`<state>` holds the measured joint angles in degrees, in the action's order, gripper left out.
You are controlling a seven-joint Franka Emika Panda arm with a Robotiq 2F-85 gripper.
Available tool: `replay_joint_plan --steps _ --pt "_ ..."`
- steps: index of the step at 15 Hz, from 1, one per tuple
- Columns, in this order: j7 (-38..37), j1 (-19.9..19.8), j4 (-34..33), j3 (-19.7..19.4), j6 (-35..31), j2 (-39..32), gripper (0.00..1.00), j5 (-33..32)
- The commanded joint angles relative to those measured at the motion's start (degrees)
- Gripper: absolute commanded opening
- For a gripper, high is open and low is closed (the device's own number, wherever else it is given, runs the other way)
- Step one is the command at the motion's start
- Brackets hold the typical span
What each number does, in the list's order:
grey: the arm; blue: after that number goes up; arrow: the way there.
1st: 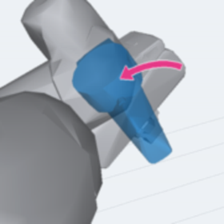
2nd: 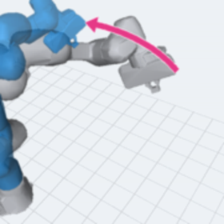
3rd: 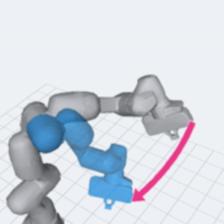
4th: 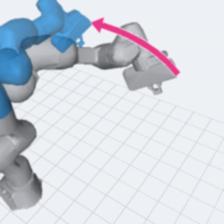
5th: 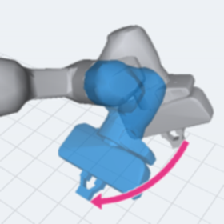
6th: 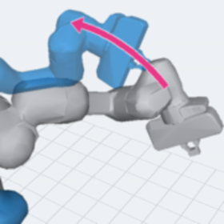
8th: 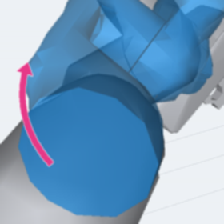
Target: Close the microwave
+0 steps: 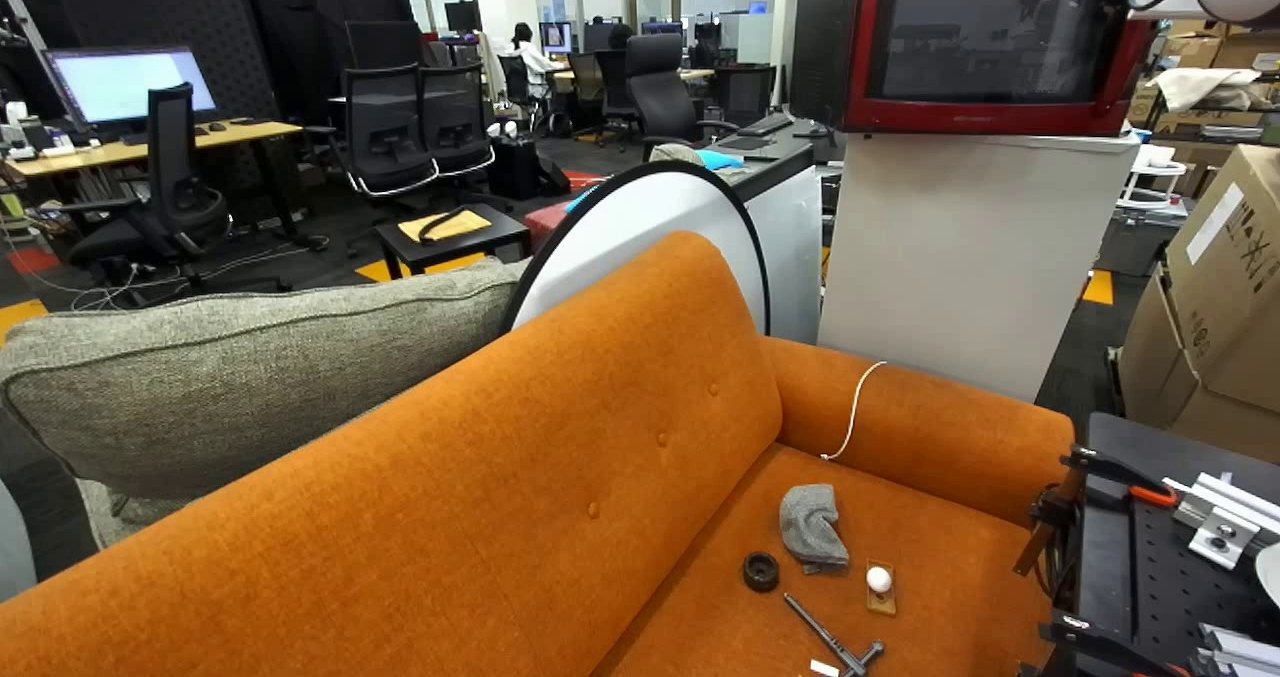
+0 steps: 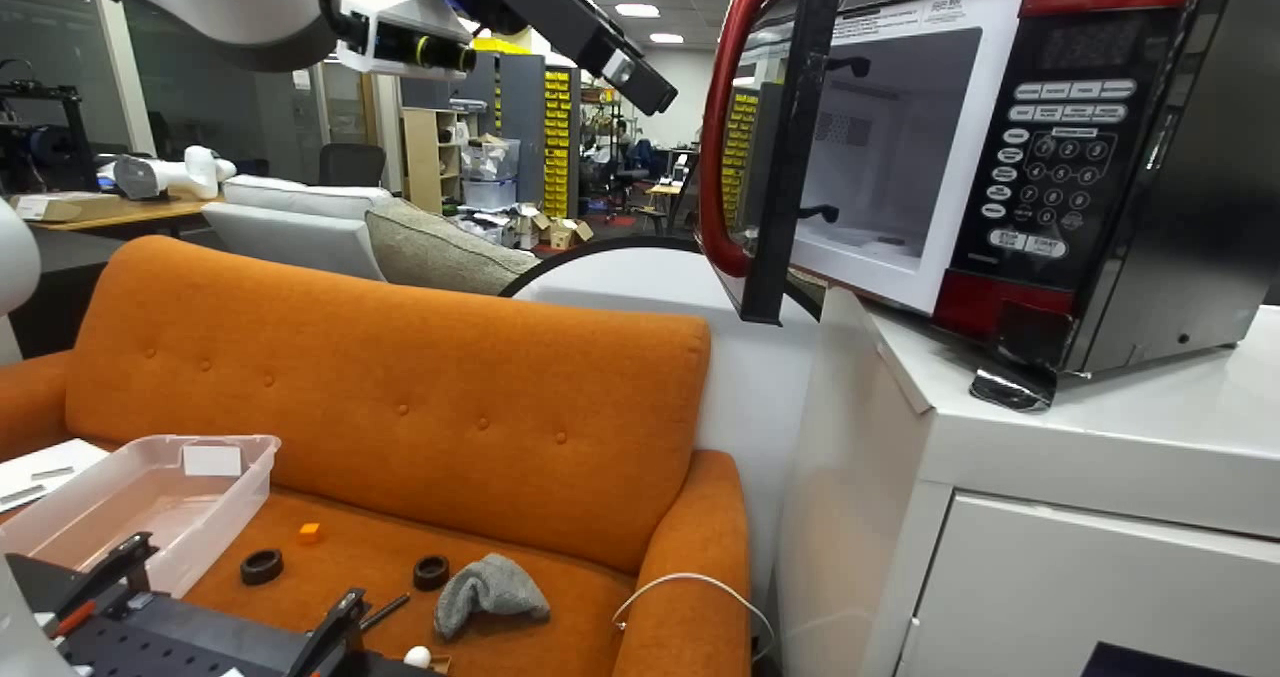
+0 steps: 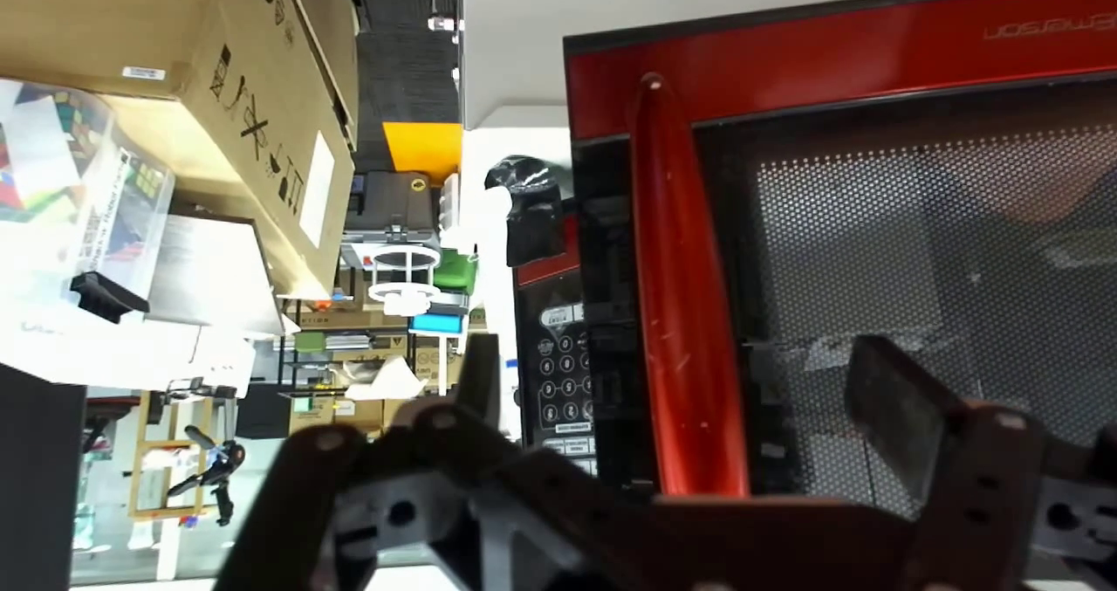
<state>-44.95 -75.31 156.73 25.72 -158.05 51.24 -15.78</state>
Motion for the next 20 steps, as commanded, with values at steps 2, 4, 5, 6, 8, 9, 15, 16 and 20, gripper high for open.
replay_joint_plan --steps 2,4,5,6,8,9,15,16,20 --pt "-4.0 -3.9 -2.2 3.7 -1.4 -3.3 1.00 -0.7" --pt "-6.0 -6.0 -3.1 5.3 -1.4 -4.0 1.00 -1.4" --pt "-6.9 -7.2 -3.6 6.0 -1.6 -4.4 1.00 -1.8" --pt "-7.5 -8.1 -4.1 6.6 -1.6 -4.9 1.00 -1.9" --pt "-8.7 -10.2 -5.3 8.1 -1.7 -5.7 1.00 -2.1" --pt "-9.3 -11.4 -6.0 9.1 -1.7 -6.4 1.00 -2.2" --pt "-12.2 -17.9 -9.5 14.4 -1.9 -9.9 0.99 -2.4" --pt "-12.6 -18.8 -9.9 15.0 -2.3 -10.4 0.74 -2.4" --pt "-13.2 -20.8 -11.3 16.4 -2.1 -11.7 0.57 -2.0"
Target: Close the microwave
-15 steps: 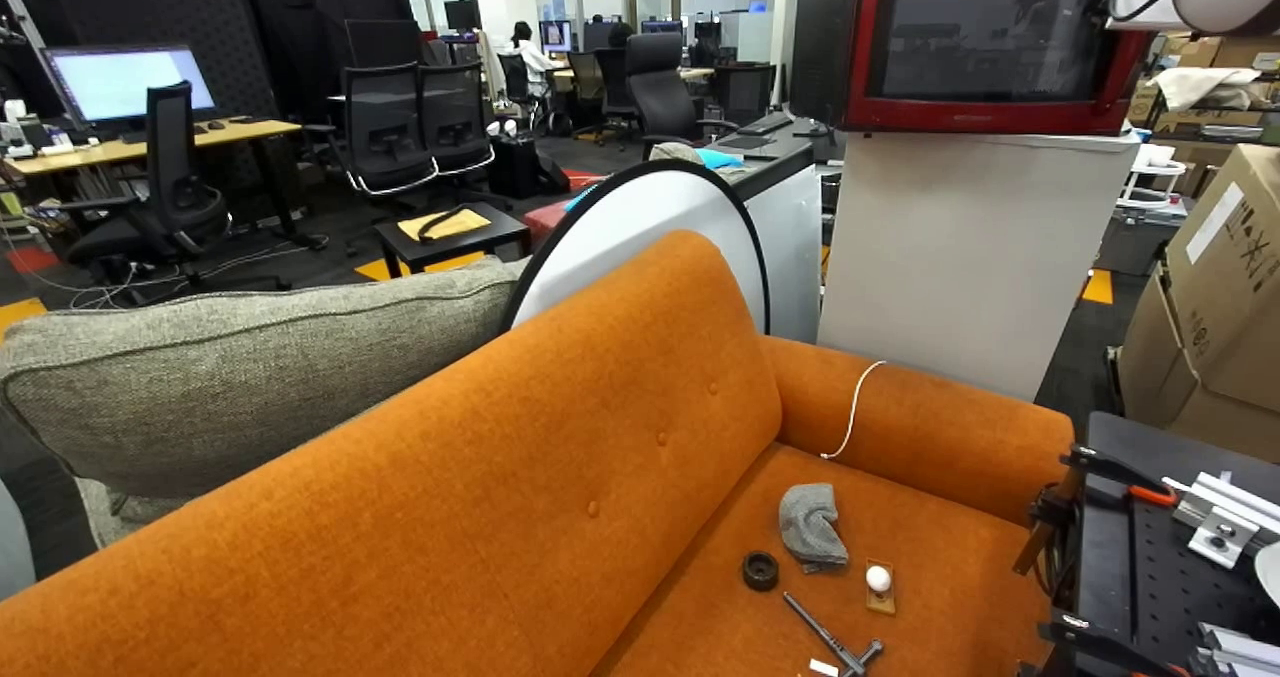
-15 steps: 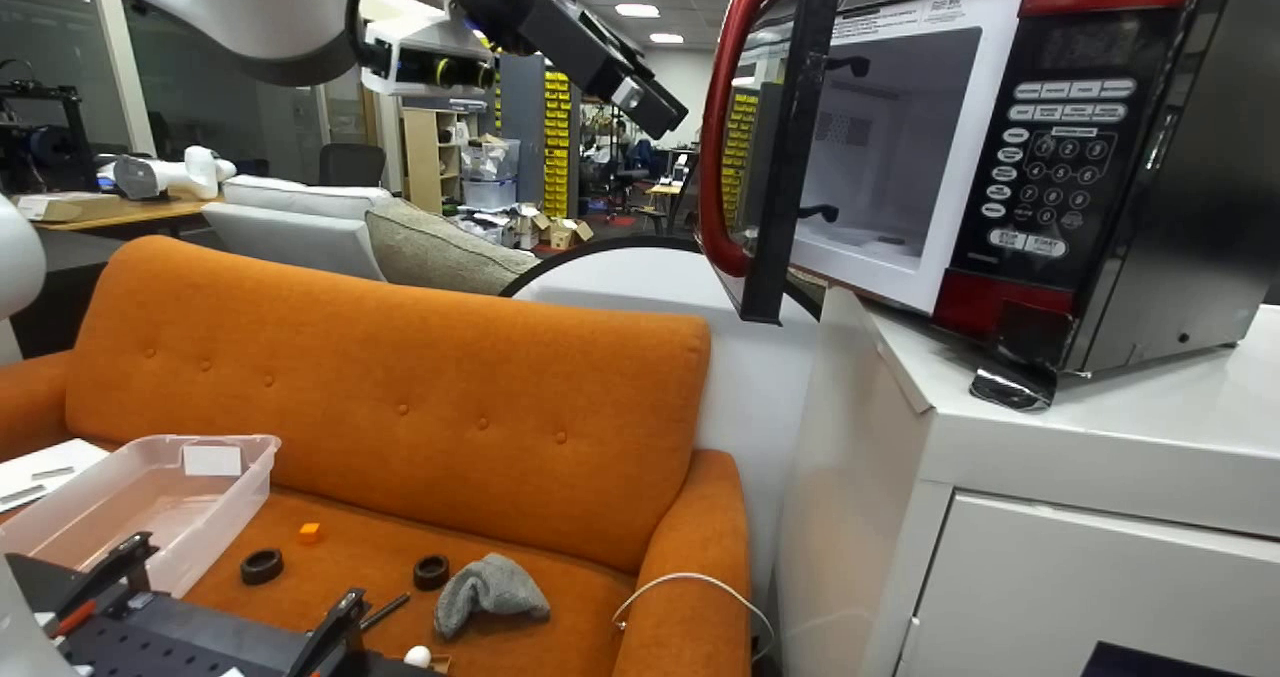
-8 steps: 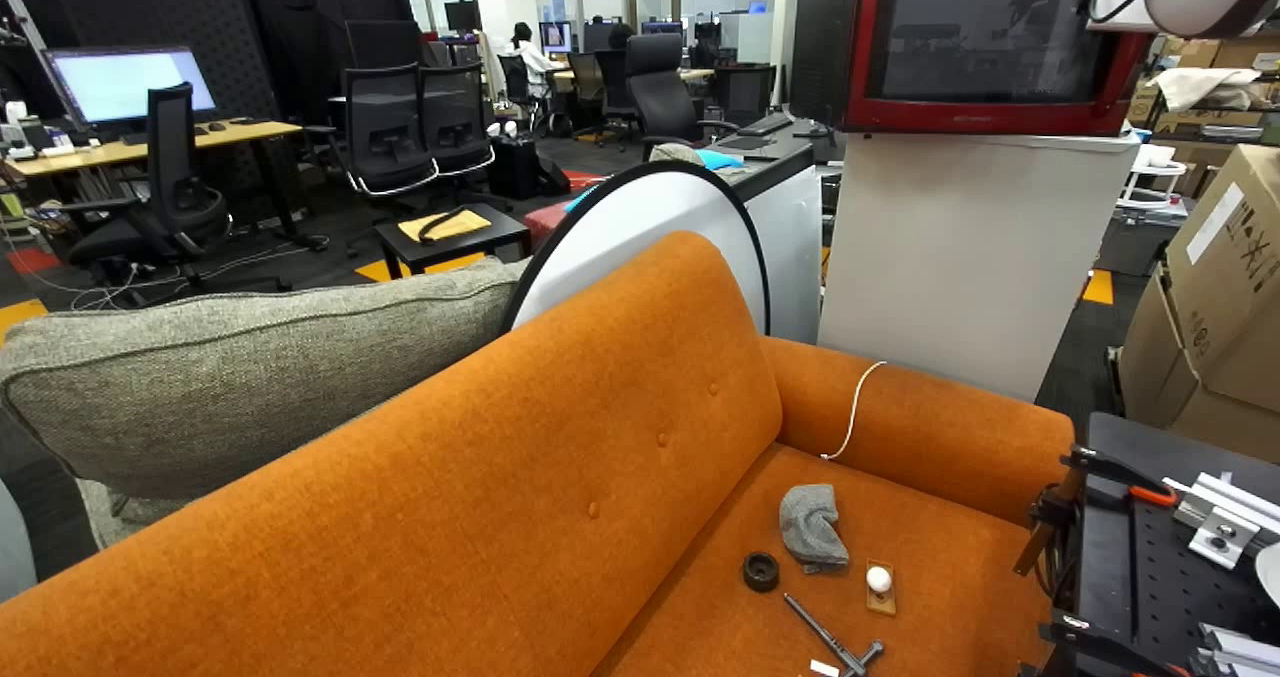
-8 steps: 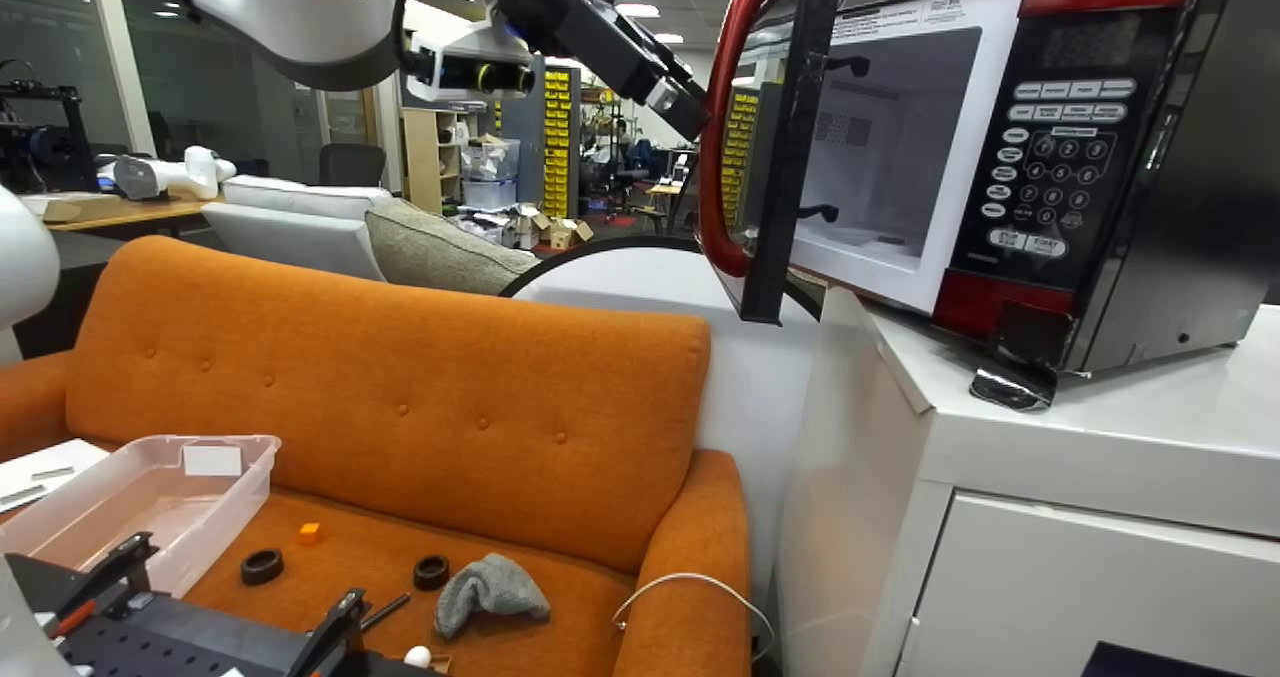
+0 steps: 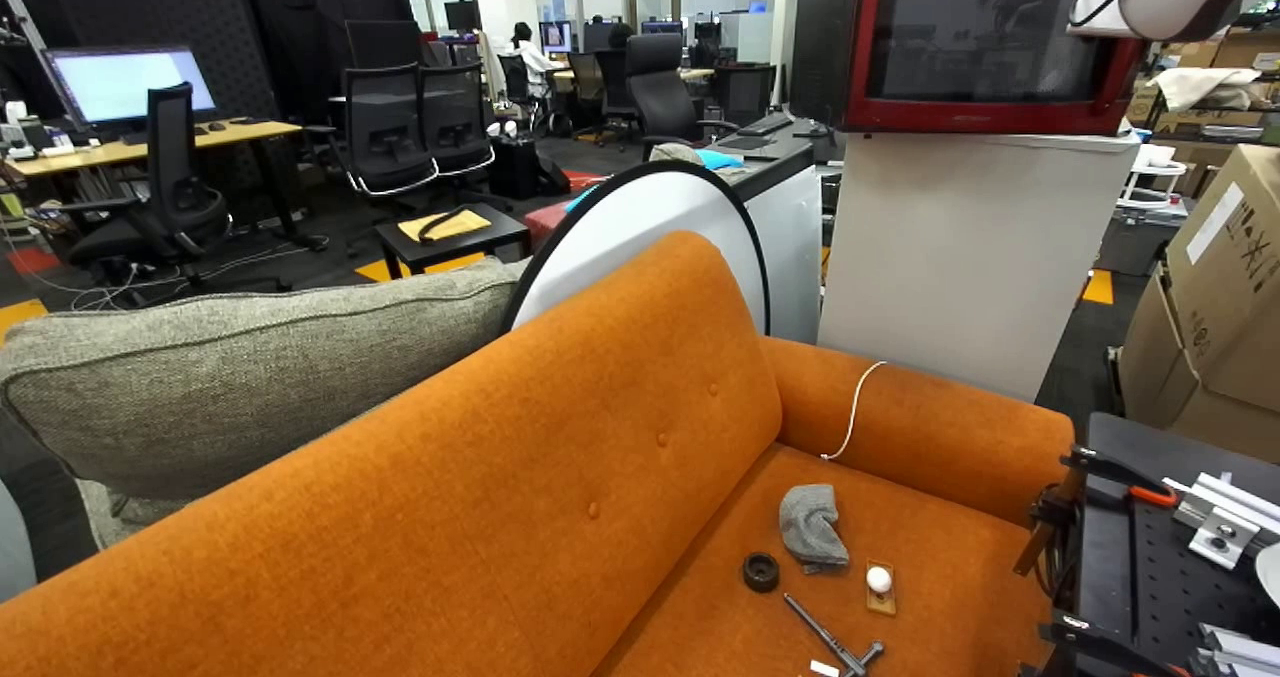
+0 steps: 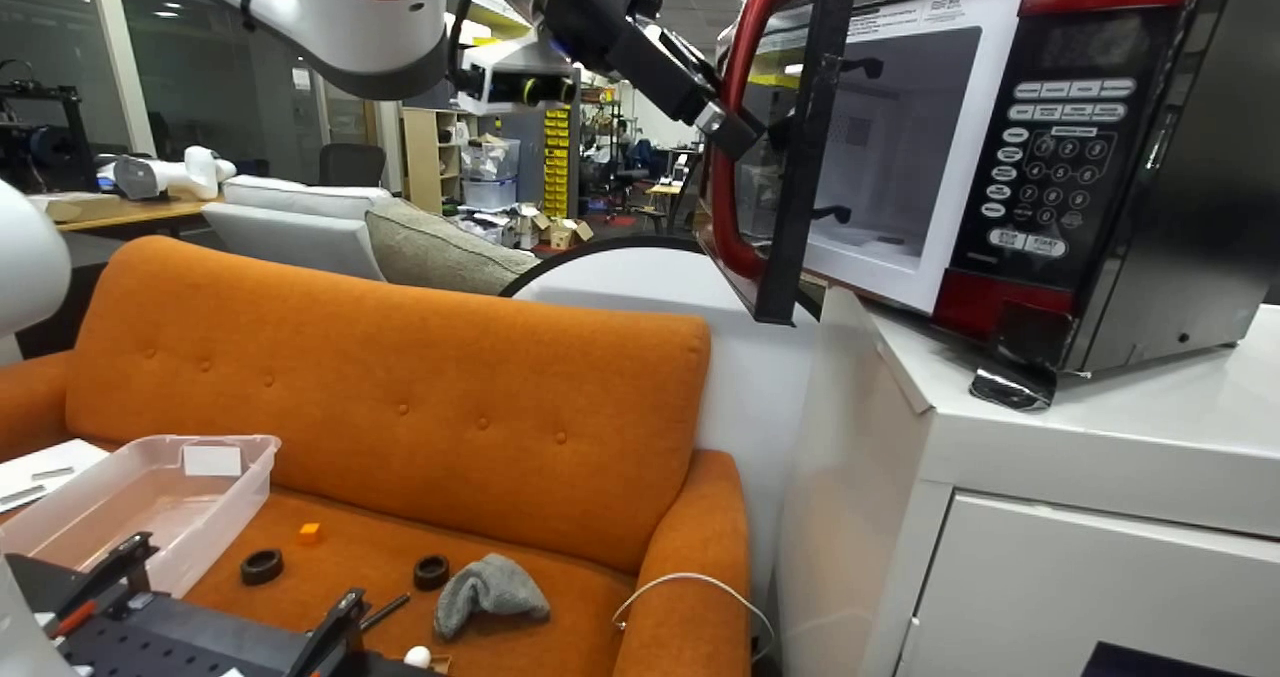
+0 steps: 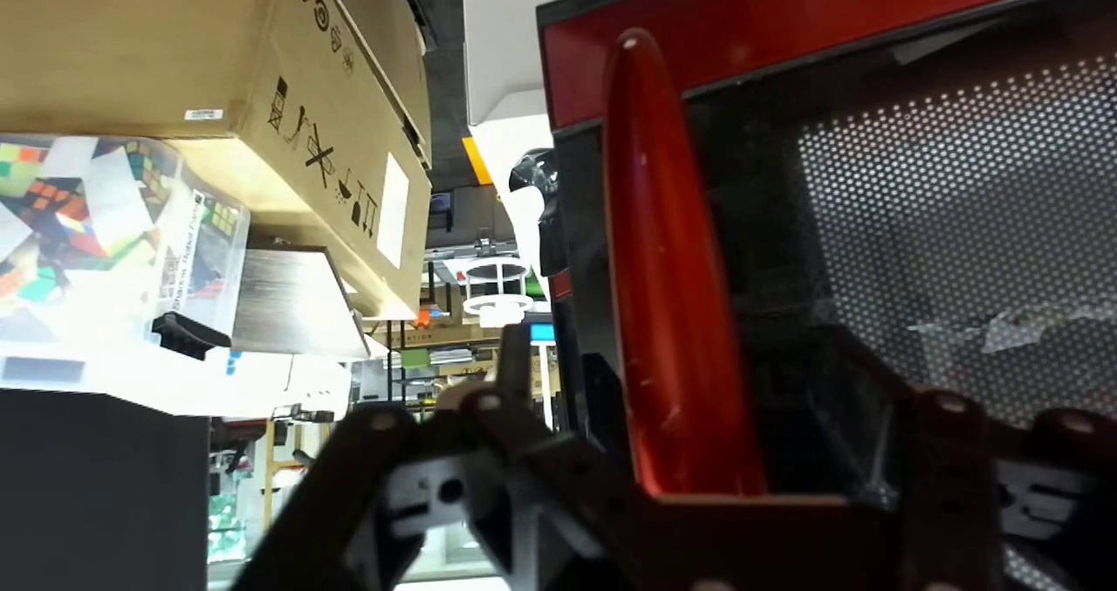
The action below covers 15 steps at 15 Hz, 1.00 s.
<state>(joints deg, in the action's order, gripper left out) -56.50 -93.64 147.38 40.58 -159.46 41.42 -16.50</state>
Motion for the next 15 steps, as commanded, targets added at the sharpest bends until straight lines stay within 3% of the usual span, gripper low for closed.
replay_joint_plan --steps 1,7,15 --pt "-1.8 -2.8 -2.3 1.8 -0.7 -2.2 0.51 -1.3" --pt "-2.4 -3.6 -3.4 2.0 -0.7 -3.9 0.10 -0.8" --pt "-5.8 -11.9 -7.0 7.8 -2.3 -5.0 0.08 -1.4"
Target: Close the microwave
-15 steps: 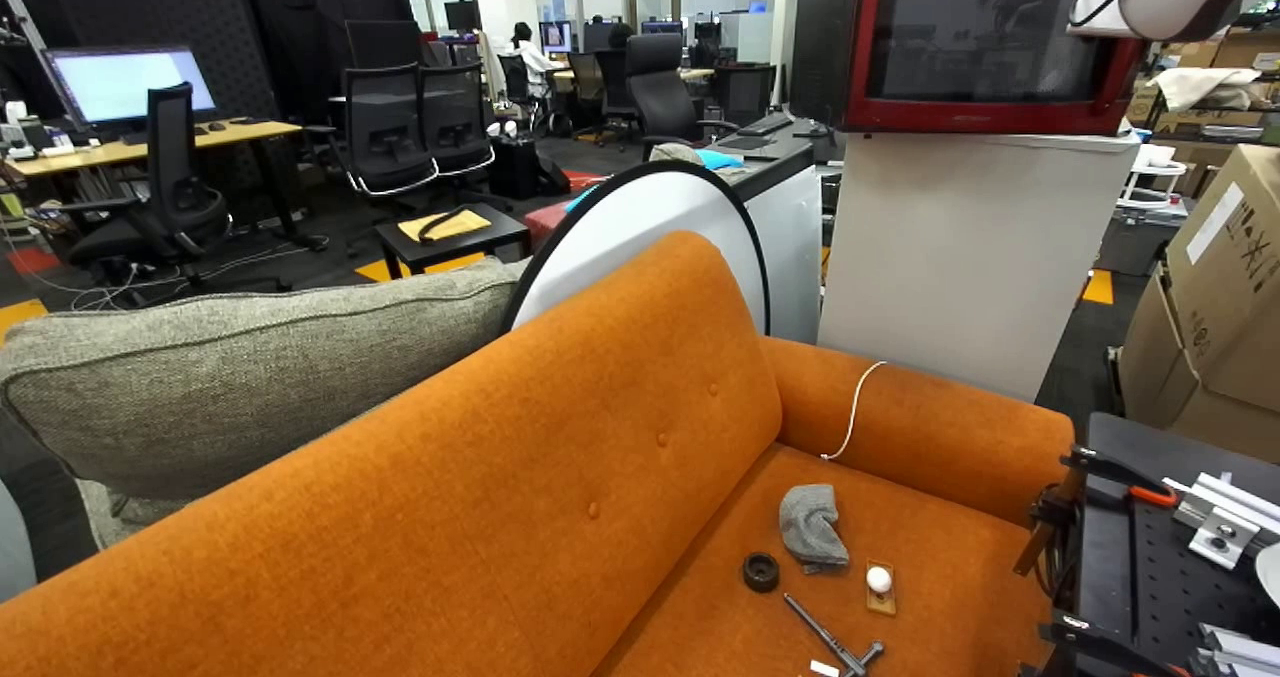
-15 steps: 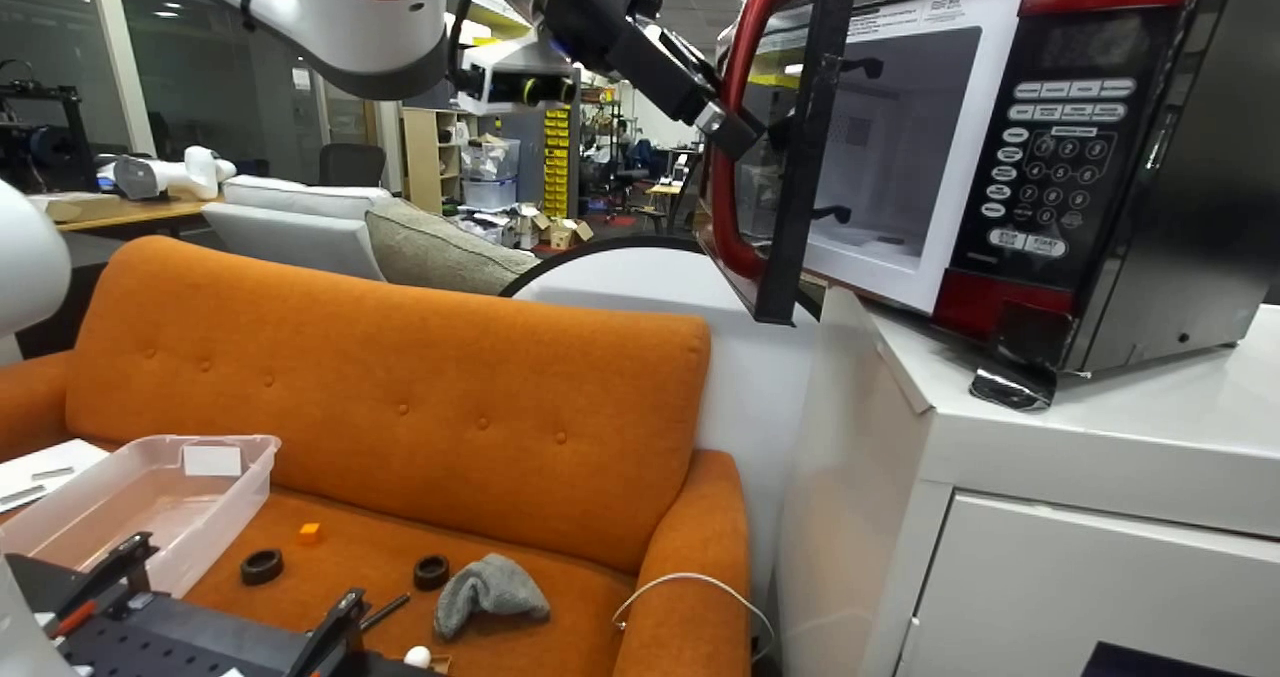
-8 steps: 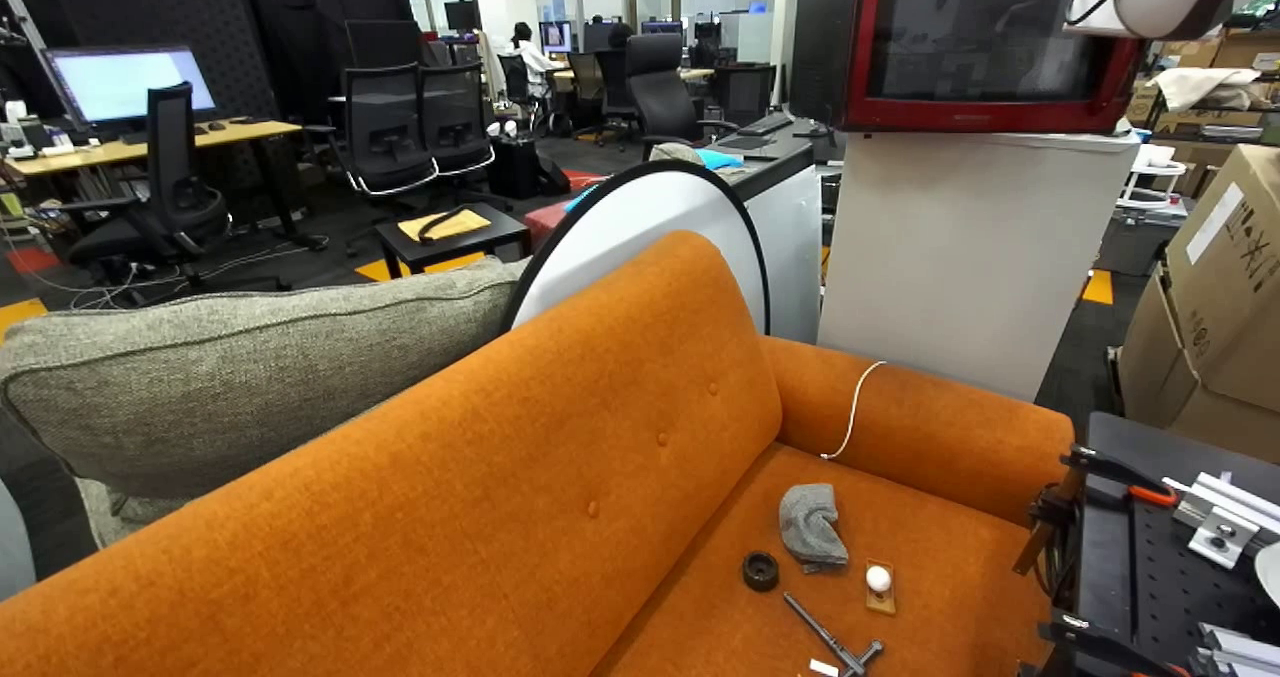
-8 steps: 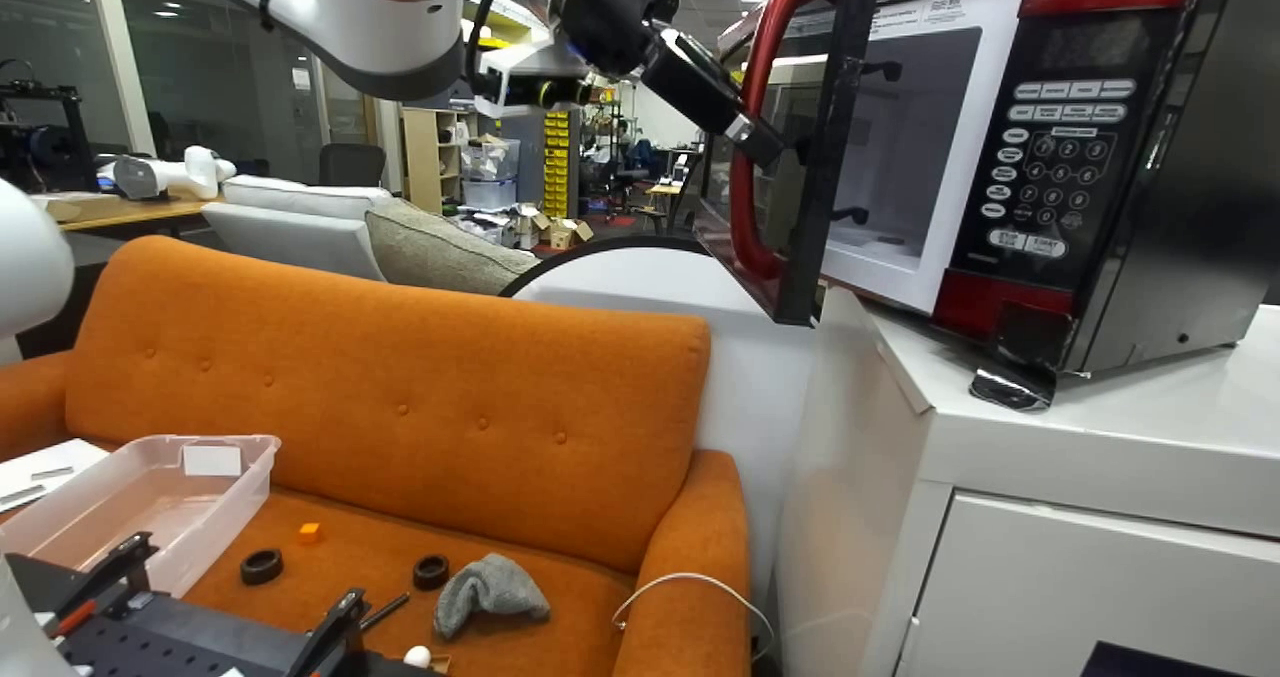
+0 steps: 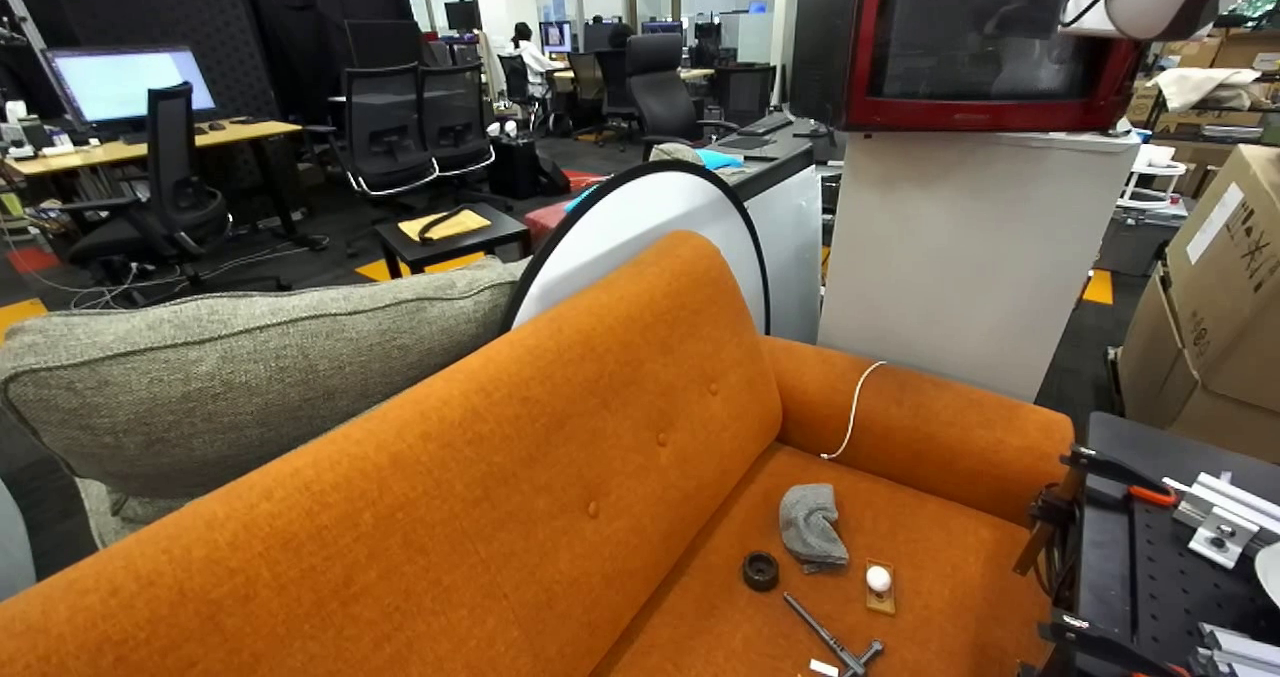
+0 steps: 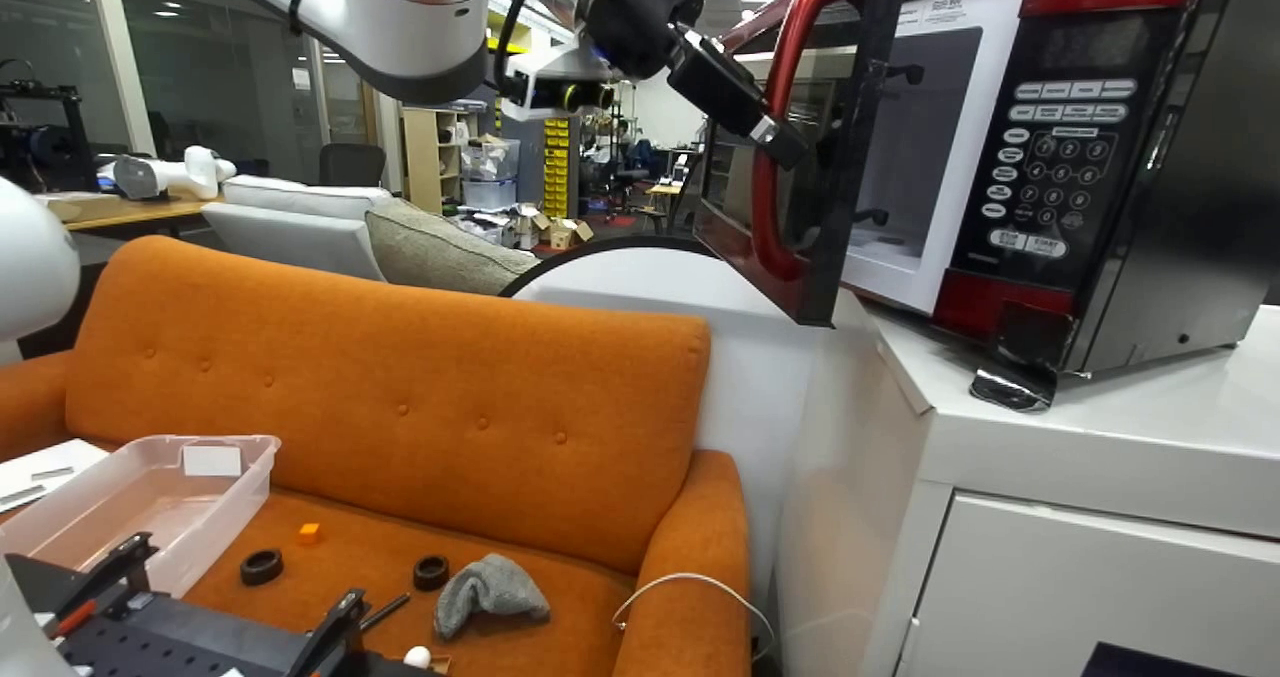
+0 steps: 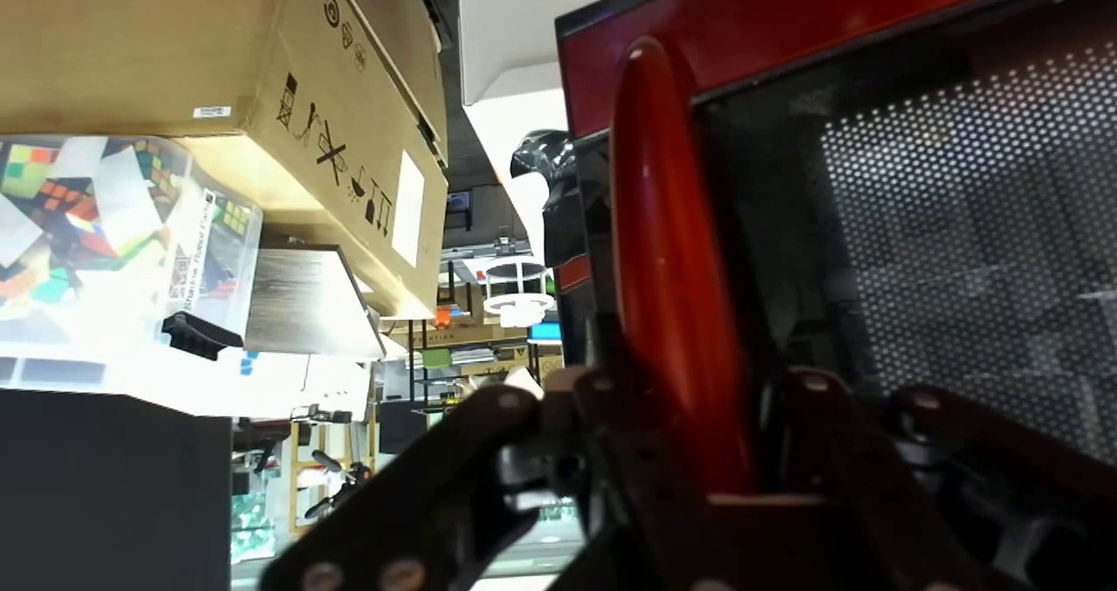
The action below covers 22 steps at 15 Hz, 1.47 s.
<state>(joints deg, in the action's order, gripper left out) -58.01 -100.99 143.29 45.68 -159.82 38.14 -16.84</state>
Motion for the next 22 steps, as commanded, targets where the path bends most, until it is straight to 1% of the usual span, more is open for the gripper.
replay_joint_plan --steps 1,8,12,15,16,17,22 --pt "-4.5 -5.8 -3.6 3.7 -1.8 -1.8 0.08 -1.0" --pt "-6.6 -15.9 -9.0 12.6 0.6 -1.9 0.08 -0.8" --pt "-7.4 -21.4 -13.8 17.2 4.8 -2.4 0.08 -0.1" --pt "-7.4 -24.9 -17.6 19.9 7.7 -3.0 0.09 0.0" --pt "-7.3 -25.9 -18.6 21.0 8.7 -3.3 0.06 0.0" --pt "-7.1 -27.0 -19.4 22.0 9.4 -3.4 0.07 0.0" --pt "-6.8 -32.4 -23.0 27.0 11.1 -3.2 0.07 1.1"
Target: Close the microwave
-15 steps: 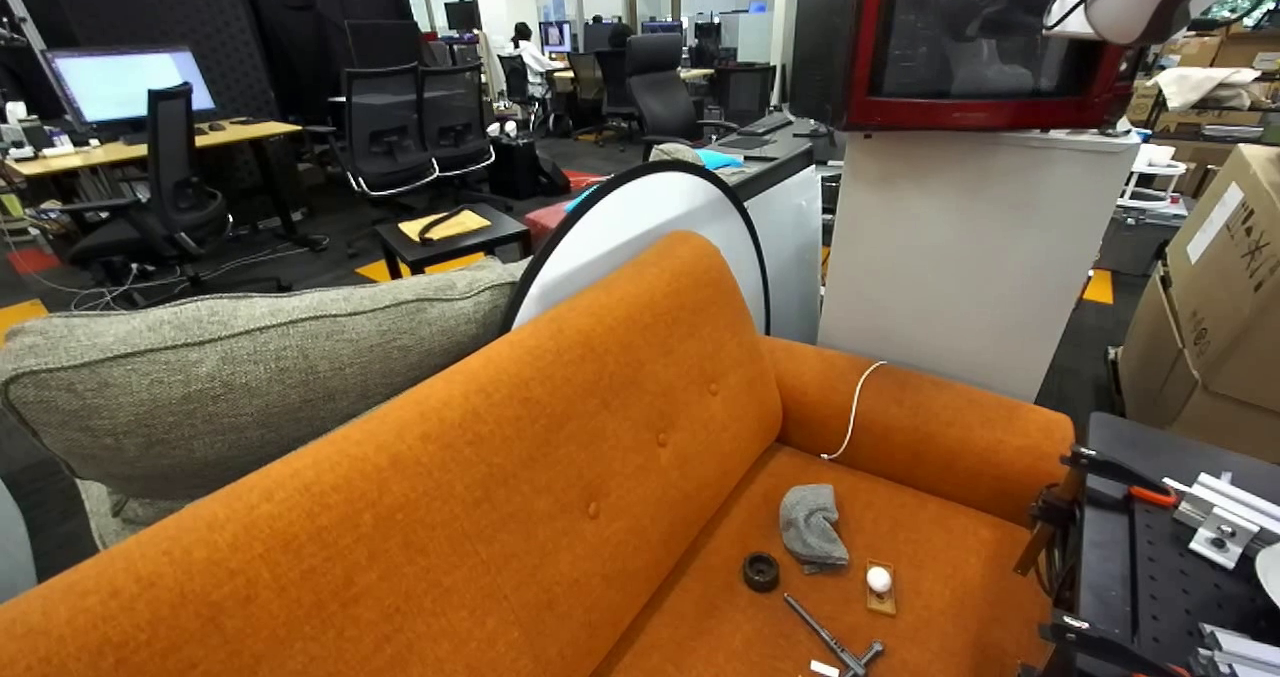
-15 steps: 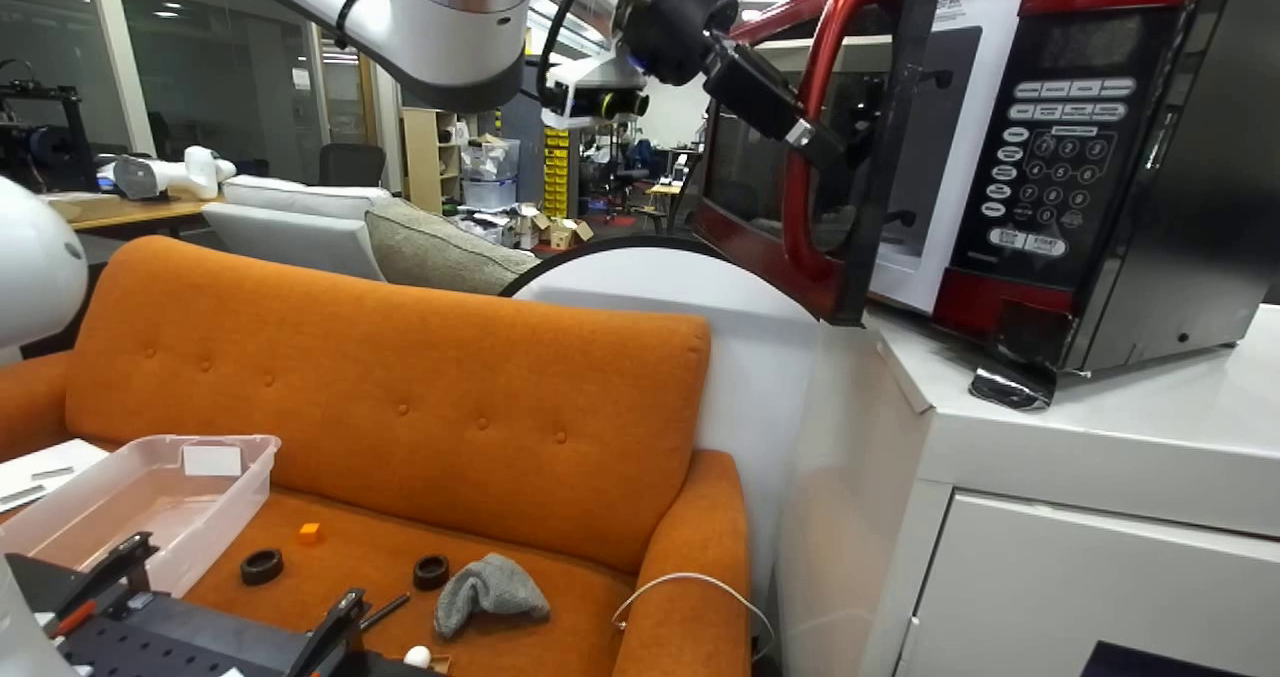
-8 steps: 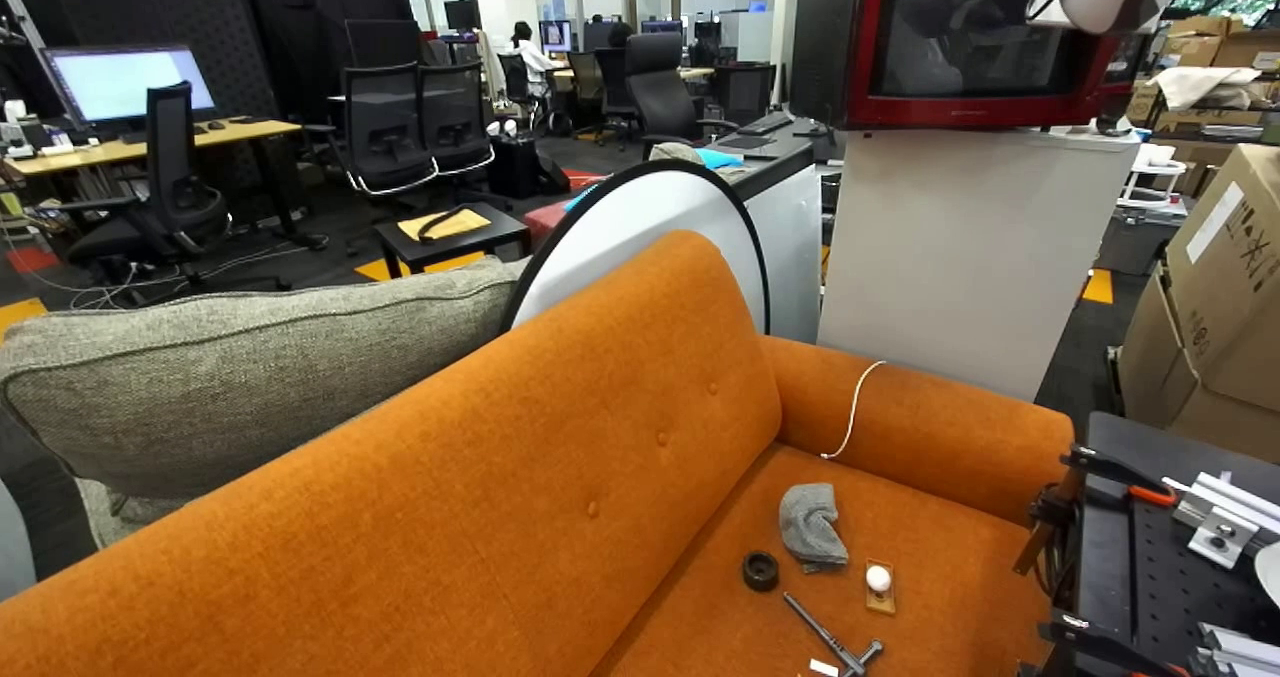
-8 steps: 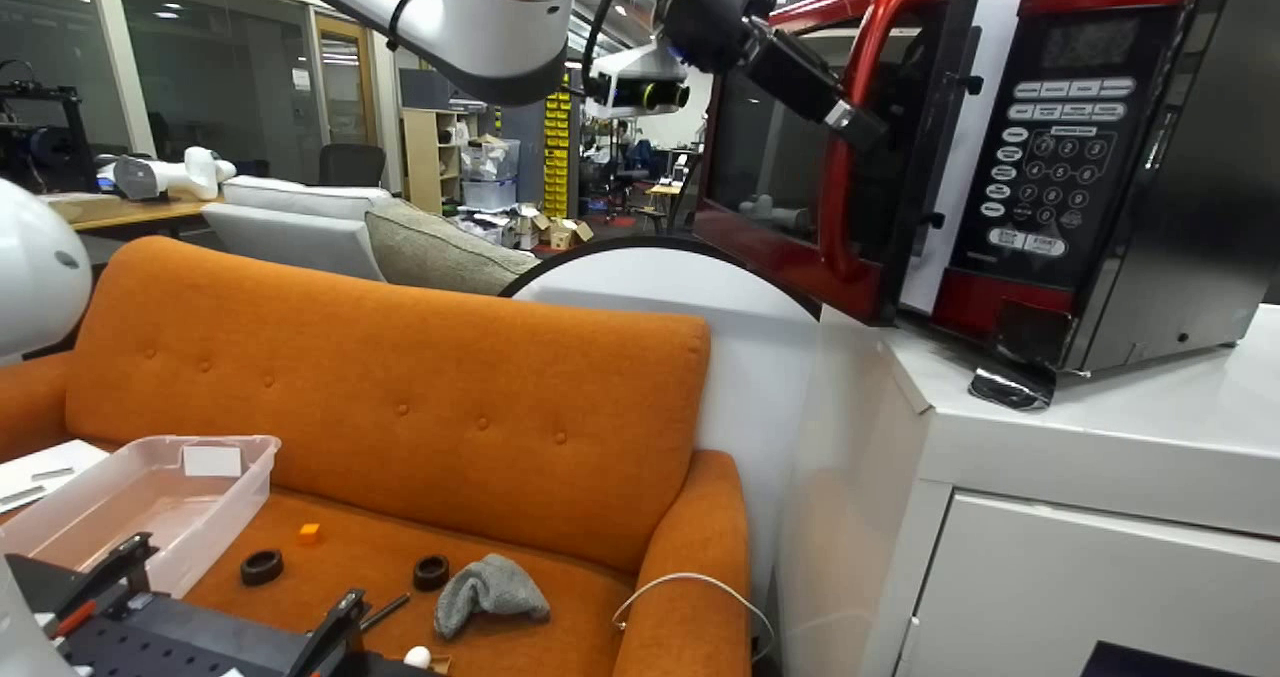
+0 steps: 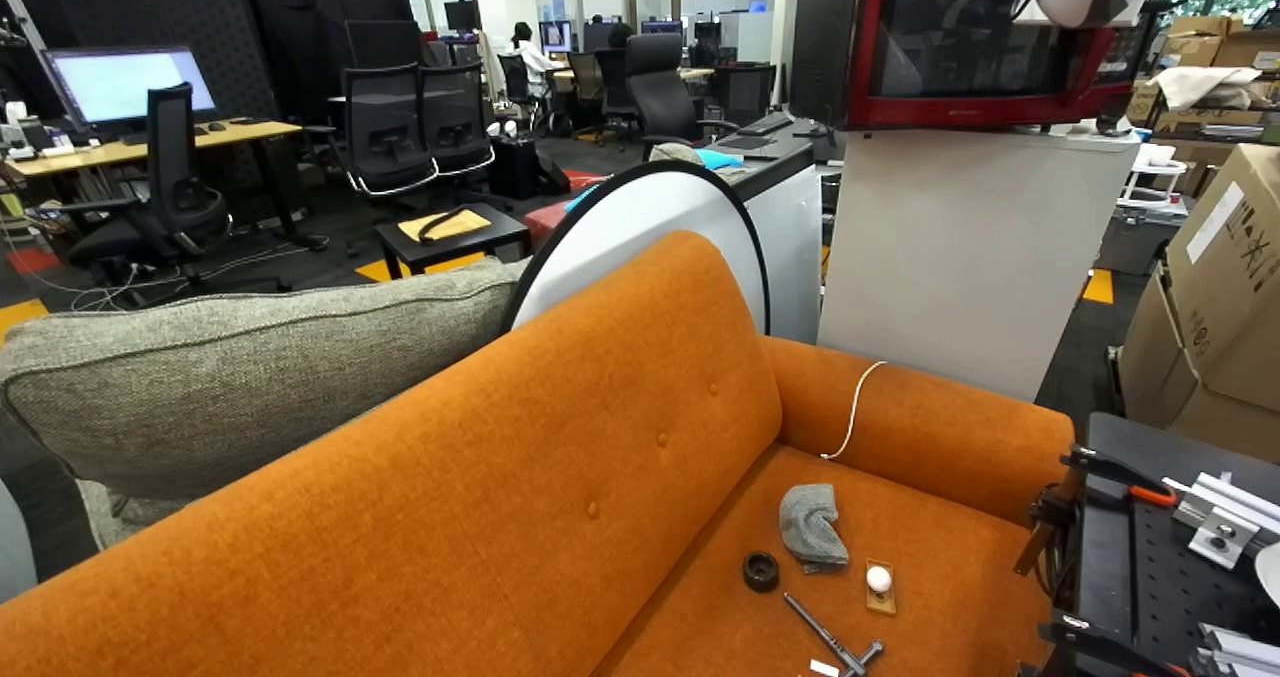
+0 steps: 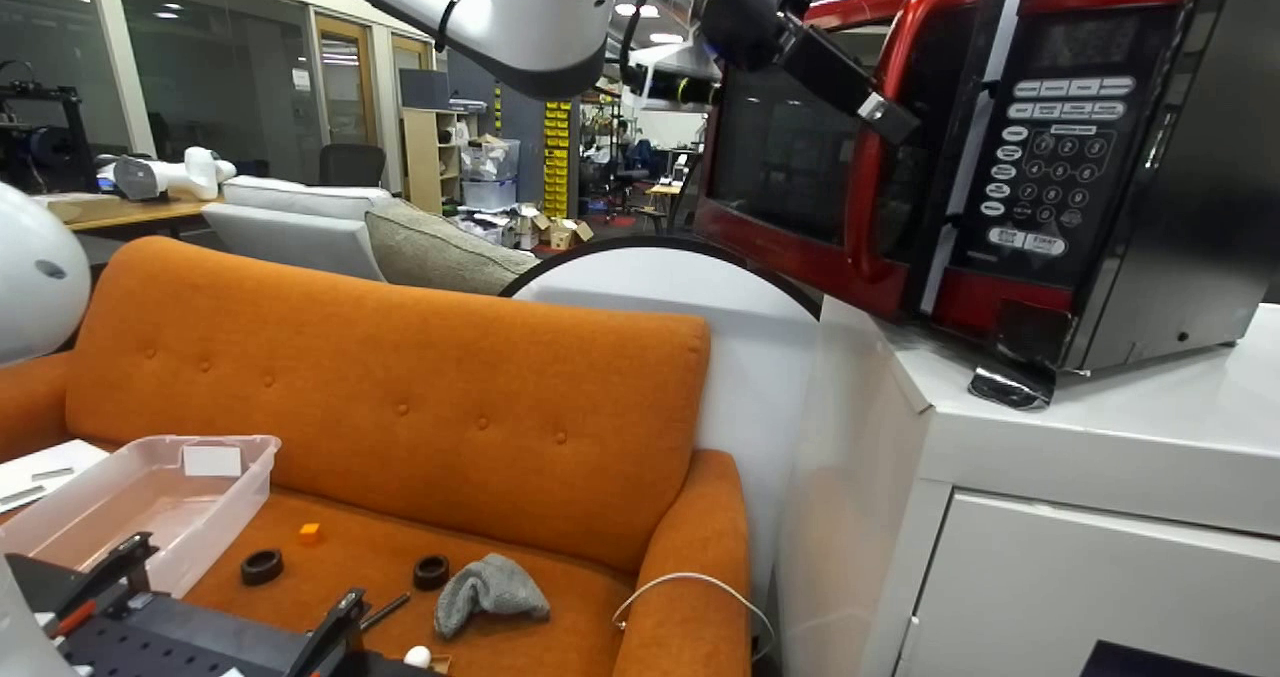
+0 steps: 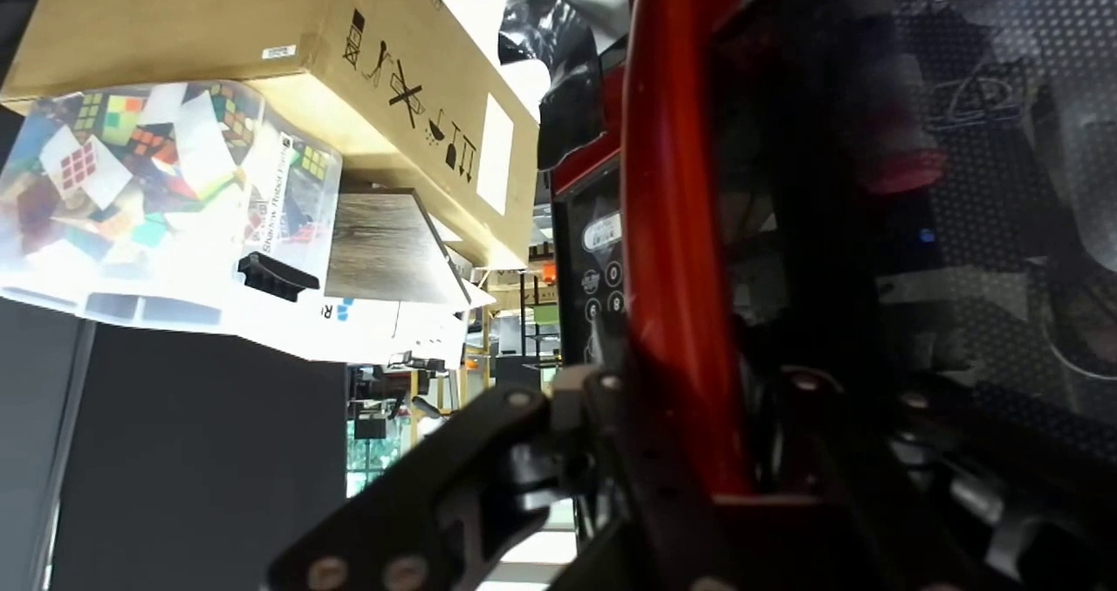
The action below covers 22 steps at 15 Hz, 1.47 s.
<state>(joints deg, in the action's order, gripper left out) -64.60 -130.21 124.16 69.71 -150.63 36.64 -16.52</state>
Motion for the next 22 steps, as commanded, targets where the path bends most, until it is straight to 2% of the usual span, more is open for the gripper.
replay_joint_plan --steps 1,9,10,11,15,17,18,22 --pt "-0.1 -4.1 -4.5 3.8 2.2 -1.7 0.07 1.1" --pt "0.7 -10.7 -10.3 9.9 8.0 -1.6 0.07 3.3" --pt "0.8 -11.1 -10.8 10.3 8.5 -1.8 0.40 3.6" --pt "1.0 -11.3 -11.0 10.4 8.0 -2.1 0.55 3.9" --pt "1.8 -10.7 -11.2 10.1 7.5 -2.8 0.78 6.1" --pt "2.4 -9.1 -10.3 8.7 5.6 -3.0 0.95 7.2" --pt "2.8 -8.1 -9.6 7.6 4.8 -3.1 0.98 7.6" --pt "5.7 -1.9 -6.1 1.4 1.3 -4.4 1.00 8.9"
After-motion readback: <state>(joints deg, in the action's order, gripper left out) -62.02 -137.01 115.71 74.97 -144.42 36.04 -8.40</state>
